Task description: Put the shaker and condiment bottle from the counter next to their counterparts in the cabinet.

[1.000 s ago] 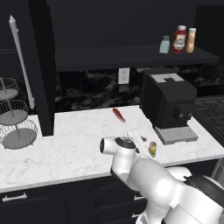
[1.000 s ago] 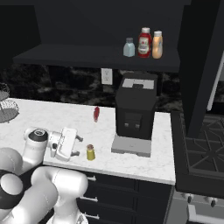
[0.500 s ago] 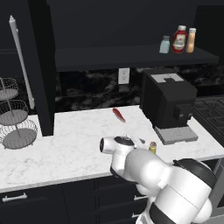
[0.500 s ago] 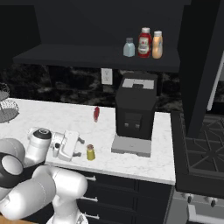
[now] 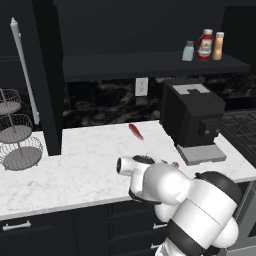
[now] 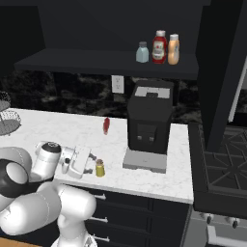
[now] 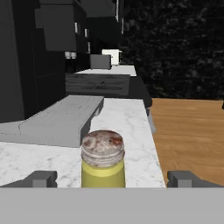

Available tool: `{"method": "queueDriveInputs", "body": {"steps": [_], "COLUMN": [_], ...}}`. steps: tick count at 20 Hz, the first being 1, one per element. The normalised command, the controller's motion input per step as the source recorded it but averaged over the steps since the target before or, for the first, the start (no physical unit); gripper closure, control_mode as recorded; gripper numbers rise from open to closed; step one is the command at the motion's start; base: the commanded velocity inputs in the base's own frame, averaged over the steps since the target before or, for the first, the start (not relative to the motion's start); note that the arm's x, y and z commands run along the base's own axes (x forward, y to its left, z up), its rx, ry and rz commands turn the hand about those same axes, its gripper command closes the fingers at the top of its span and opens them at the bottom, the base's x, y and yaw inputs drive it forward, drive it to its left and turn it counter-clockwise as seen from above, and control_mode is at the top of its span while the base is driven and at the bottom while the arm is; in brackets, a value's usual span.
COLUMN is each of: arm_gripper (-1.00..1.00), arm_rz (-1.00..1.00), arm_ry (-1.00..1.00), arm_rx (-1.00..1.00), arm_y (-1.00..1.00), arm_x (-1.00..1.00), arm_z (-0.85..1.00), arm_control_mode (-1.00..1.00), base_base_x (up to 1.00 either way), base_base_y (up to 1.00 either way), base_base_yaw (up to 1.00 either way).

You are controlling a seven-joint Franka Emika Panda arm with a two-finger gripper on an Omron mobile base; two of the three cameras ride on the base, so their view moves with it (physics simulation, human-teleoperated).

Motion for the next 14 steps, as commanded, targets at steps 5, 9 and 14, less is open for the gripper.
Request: {"method": "queueDriveInputs", "body": {"steps": [5, 9, 14], "arm_gripper": [-1.00, -1.00, 1.00], "arm_rz": [0.00, 0.00, 0.00], "arm_ry": [0.04, 0.06, 0.05], "arm_rx": [0.00, 0.00, 0.00], "arm_y": [-0.21, -0.19, -0.17], "arm_x": [0.15, 0.21, 0.17], "arm_z": [-0.15, -0.23, -0.22], "arm_control_mode": [-1.00, -1.00, -1.00], "base_base_x": [0.00, 0.00, 0.00], "base_base_y": [0.00, 0.00, 0.00], "base_base_yaw": [0.00, 0.00, 0.00]}}
